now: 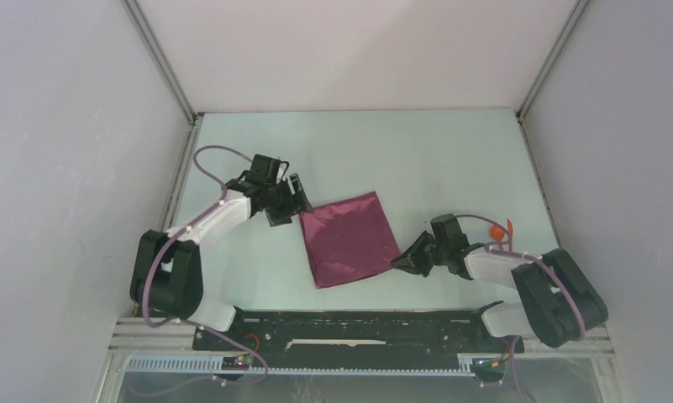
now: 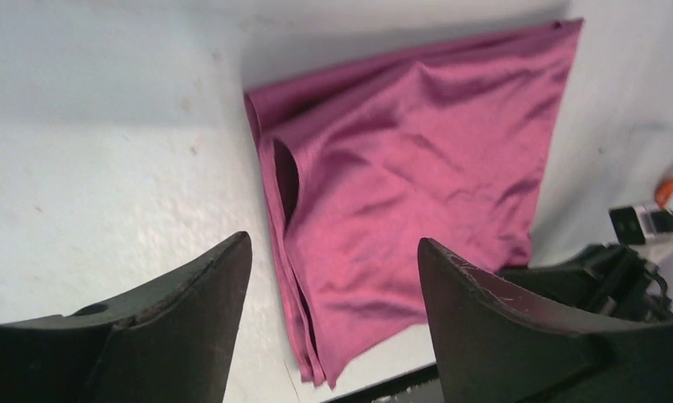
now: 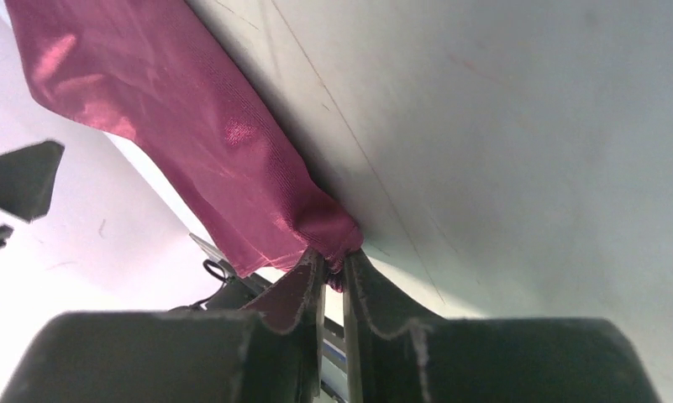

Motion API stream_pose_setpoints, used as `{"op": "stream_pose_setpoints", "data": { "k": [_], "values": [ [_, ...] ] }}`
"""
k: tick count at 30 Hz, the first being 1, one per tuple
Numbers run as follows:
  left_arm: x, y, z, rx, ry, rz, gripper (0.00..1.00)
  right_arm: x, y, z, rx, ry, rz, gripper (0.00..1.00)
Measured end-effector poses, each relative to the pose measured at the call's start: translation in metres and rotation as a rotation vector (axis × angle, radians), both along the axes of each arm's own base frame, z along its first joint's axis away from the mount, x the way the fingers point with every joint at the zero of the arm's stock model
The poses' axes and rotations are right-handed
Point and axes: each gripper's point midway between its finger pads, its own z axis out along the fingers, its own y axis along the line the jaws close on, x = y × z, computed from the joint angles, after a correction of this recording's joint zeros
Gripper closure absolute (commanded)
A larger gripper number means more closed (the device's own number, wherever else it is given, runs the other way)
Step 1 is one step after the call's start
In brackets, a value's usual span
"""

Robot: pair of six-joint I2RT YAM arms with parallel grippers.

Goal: Fold the napkin into a case and place the utensils inside
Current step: Rotate the square-folded napkin at the center of the board, then smooth out the square-folded napkin at the center of the board.

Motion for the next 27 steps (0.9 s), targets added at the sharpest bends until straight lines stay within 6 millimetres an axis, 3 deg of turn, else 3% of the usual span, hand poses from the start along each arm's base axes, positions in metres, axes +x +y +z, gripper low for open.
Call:
{"op": "stream_pose_setpoints", "data": {
  "k": [5, 7, 10, 11, 14, 17, 20, 22, 27],
  "values": [
    [0.023, 0.014, -0.022, 0.067, 0.054, 0.023, 0.20, 0.029, 0.003, 0.000, 0.000, -0.053, 0.056, 0.88],
    [0.021, 0.020, -0.027, 0.084, 0.075, 0.028, 0.19, 0.051, 0.000, 0.000, -0.031, -0.082, 0.088, 0.86],
    [0.020, 0.026, -0.027, 0.096, 0.080, 0.034, 0.16, 0.106, -0.006, 0.003, -0.127, -0.151, 0.186, 0.82],
    [0.020, 0.028, -0.026, 0.100, 0.079, 0.035, 0.15, 0.128, -0.006, 0.004, -0.171, -0.173, 0.232, 0.77],
    [0.021, 0.036, -0.023, 0.102, 0.074, 0.051, 0.15, 0.185, -0.005, 0.007, -0.262, -0.242, 0.340, 0.45],
    [0.024, 0.044, -0.023, 0.079, 0.084, 0.073, 0.15, 0.217, -0.005, 0.022, -0.325, -0.288, 0.398, 0.32],
    [0.026, 0.046, -0.029, 0.050, 0.120, 0.074, 0.19, 0.214, -0.013, 0.038, -0.392, -0.290, 0.427, 0.29],
    [0.028, 0.044, -0.036, 0.038, 0.148, 0.065, 0.20, 0.198, -0.017, 0.049, -0.413, -0.280, 0.443, 0.29],
    [0.035, 0.042, -0.039, -0.002, 0.185, 0.040, 0.23, 0.128, -0.012, 0.050, -0.356, -0.244, 0.505, 0.29]
  ]
}}
